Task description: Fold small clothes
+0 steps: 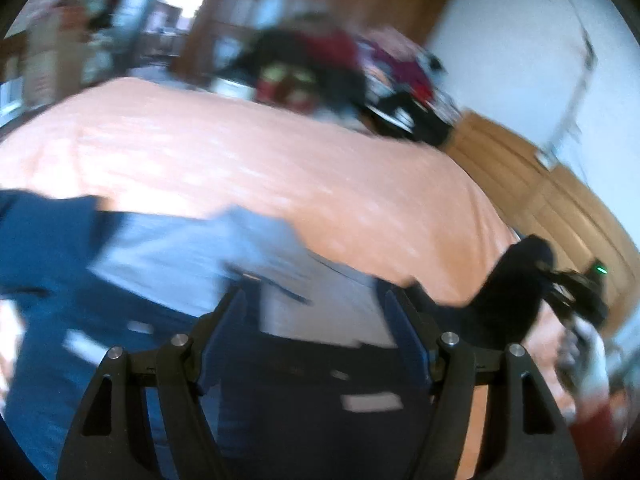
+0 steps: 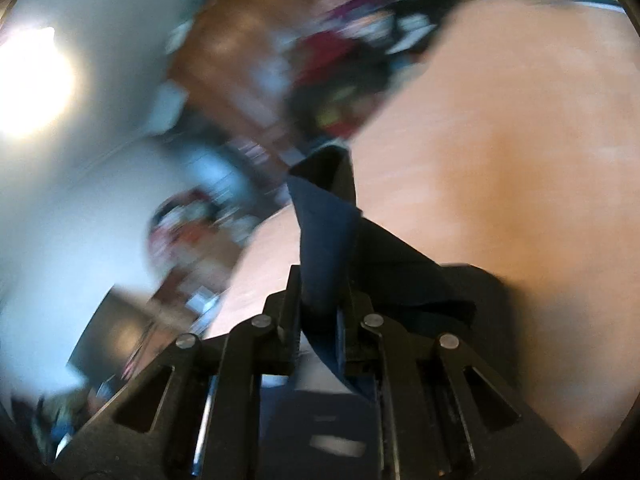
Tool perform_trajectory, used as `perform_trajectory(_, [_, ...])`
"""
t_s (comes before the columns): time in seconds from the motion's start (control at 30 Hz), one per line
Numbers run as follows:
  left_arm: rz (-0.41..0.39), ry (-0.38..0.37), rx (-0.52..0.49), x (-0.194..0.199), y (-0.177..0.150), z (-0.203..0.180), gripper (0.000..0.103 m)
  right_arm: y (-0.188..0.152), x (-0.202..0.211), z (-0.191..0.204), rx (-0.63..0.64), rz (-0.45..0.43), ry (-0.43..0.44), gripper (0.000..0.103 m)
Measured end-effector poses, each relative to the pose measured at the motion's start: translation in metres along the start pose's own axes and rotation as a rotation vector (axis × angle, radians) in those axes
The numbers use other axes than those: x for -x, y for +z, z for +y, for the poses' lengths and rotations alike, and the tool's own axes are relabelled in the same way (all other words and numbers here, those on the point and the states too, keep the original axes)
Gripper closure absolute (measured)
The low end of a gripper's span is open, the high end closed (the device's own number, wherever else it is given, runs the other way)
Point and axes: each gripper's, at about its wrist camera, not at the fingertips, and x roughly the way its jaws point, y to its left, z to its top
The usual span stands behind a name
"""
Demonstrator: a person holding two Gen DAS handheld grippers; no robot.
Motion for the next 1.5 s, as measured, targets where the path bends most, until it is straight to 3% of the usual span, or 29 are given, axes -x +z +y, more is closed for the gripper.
perform_trajectory(0.1, [-0.051,0.065,0.044,0.037,0.014,0.047,0.030,-0.033,-0.099,0.083,0.072,0.114,0.106,0.090])
perform_trajectory(0.27, [-0.046,0.150,0.047,0.074,0.016,0.101,0.028,-0.105,-0.238,0.153,0.109,0.281,0.145,0.087])
perform_trajectory(0.3, [-0.039,0.161,0.047,0.075,0.014,0.107,0.027,-0.116,-0.256,0.160,0.124,0.320,0.141,0.084])
perform_trajectory(0.33, [-0.024,0.166,0.049,0.075,0.013,0.117,0.026,-0.136,-0.280,0.165,0.115,0.398,0.136,0.072])
perform_trajectory(0.4, [-0.004,0.175,0.048,0.072,0.010,0.130,0.024,-0.152,-0.288,0.169,0.118,0.458,0.093,0.060])
perform_trajectory(0.47, [0.021,0.174,0.039,0.063,0.006,0.138,0.022,-0.160,-0.265,0.173,0.148,0.455,0.119,0.055])
perform_trajectory(0.5, [0.045,0.165,0.037,0.053,0.003,0.141,0.022,-0.159,-0.251,0.170,0.160,0.441,0.116,0.047])
perform_trajectory(0.53, [0.058,0.160,0.031,0.046,-0.001,0.142,0.022,-0.161,-0.231,0.164,0.174,0.416,0.100,0.040])
perform_trajectory(0.6, [0.092,0.151,0.005,0.030,-0.010,0.143,0.022,-0.162,-0.187,0.141,0.191,0.363,0.041,0.038])
perform_trajectory(0.73, [0.167,0.114,0.064,0.000,-0.026,0.152,0.021,-0.159,-0.114,0.056,0.140,0.309,-0.192,0.038])
perform_trajectory(0.77, [0.165,0.129,0.079,-0.002,-0.029,0.157,0.022,-0.157,-0.098,0.029,0.127,0.294,-0.306,0.038])
perform_trajectory(0.83, [0.153,0.144,0.132,-0.002,-0.033,0.172,0.022,-0.154,-0.083,-0.006,0.085,0.268,-0.379,0.038])
perform_trajectory(0.93, [0.139,0.165,0.216,0.006,-0.035,0.196,0.022,-0.134,-0.075,-0.030,0.022,0.226,-0.385,0.037])
perform_trajectory(1.07, [0.100,0.227,0.238,0.023,-0.027,0.217,0.022,-0.126,-0.113,-0.053,-0.056,0.332,-0.326,0.037])
perform_trajectory(1.1, [0.080,0.241,0.251,0.029,-0.023,0.224,0.022,-0.133,-0.120,-0.056,-0.075,0.353,-0.304,0.040])
perform_trajectory(1.13, [0.064,0.251,0.265,0.035,-0.019,0.230,0.022,-0.139,-0.124,-0.063,-0.094,0.380,-0.274,0.070])
perform_trajectory(1.17, [0.048,0.262,0.277,0.043,-0.015,0.235,0.022,-0.144,-0.127,-0.067,-0.095,0.396,-0.292,0.091])
perform_trajectory(1.2, [0.031,0.279,0.285,0.050,-0.011,0.242,0.022,-0.151,-0.118,-0.073,-0.095,0.383,-0.326,0.099])
perform_trajectory(1.27, [0.008,0.322,0.286,0.063,-0.007,0.256,0.021,-0.147,-0.101,-0.098,-0.174,0.304,-0.358,0.100])
perform_trajectory(1.33, [-0.014,0.369,0.305,0.078,-0.005,0.278,0.020,-0.149,-0.098,-0.109,-0.206,0.317,-0.340,0.101])
perform_trajectory(1.4, [-0.020,0.423,0.331,0.092,-0.009,0.305,0.019,-0.147,-0.096,-0.095,-0.133,0.334,-0.349,0.100])
perform_trajectory(1.47, [-0.018,0.458,0.364,0.100,-0.015,0.329,0.019,-0.140,-0.083,-0.075,-0.060,0.298,-0.400,0.095])
perform_trajectory(1.5, [-0.012,0.470,0.393,0.107,-0.020,0.348,0.019,-0.138,-0.077,-0.067,-0.038,0.275,-0.417,0.083])
